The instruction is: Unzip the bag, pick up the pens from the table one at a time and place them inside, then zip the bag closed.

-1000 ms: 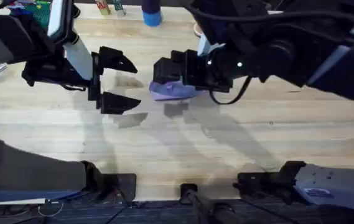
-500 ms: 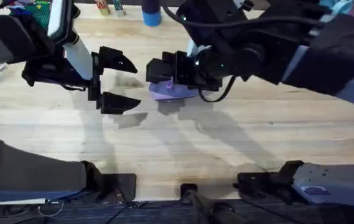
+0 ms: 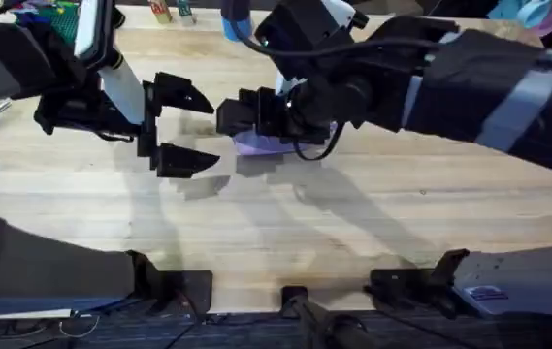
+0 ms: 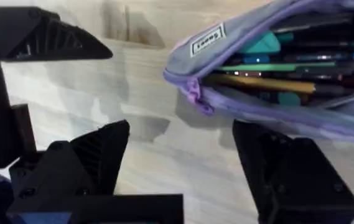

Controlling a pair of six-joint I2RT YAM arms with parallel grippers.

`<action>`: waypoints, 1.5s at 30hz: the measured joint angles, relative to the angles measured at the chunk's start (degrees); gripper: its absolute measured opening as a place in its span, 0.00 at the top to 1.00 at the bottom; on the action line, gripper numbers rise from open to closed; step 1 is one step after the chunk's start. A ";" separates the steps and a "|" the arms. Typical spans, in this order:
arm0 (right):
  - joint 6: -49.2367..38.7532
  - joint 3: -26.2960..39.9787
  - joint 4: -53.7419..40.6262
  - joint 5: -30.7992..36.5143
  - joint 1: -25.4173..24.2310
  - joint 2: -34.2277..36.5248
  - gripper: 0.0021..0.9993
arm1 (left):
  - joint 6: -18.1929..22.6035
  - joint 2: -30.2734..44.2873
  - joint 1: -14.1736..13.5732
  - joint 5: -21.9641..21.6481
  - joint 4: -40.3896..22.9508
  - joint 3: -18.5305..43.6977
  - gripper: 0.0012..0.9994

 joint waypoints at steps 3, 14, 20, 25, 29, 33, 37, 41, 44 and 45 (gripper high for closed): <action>0.00 0.00 1.57 -0.17 0.00 0.87 0.00 | 0.00 0.00 0.00 0.00 0.00 0.00 0.00; 0.60 0.00 6.36 0.95 0.00 6.98 0.11 | 0.00 0.00 0.00 0.00 0.00 0.00 0.00; 3.18 0.00 6.50 3.86 0.25 7.18 0.17 | 0.00 0.00 0.00 0.00 0.00 0.00 0.01; 5.78 0.00 6.54 5.96 0.57 7.18 0.20 | 0.00 0.00 0.00 0.00 0.00 0.00 0.01; 8.30 0.00 6.65 7.89 0.70 7.18 0.21 | 0.00 0.00 0.00 0.00 0.00 0.00 0.00; 10.32 0.02 6.76 9.39 0.81 7.18 0.22 | 0.00 0.00 0.00 0.00 0.00 0.00 0.00; 11.60 0.02 6.72 10.88 0.87 7.18 0.28 | 0.00 0.00 0.00 0.00 0.00 0.00 0.00; 11.98 0.04 6.82 12.04 0.87 7.18 0.43 | 0.00 0.00 0.00 0.00 0.00 0.00 0.00; 11.99 0.04 6.97 12.41 0.87 7.18 0.53 | 0.00 0.00 0.00 0.00 0.00 0.00 0.00; 12.00 0.04 7.00 12.42 0.87 7.18 0.57 | 0.00 0.00 0.00 0.00 0.00 0.00 0.00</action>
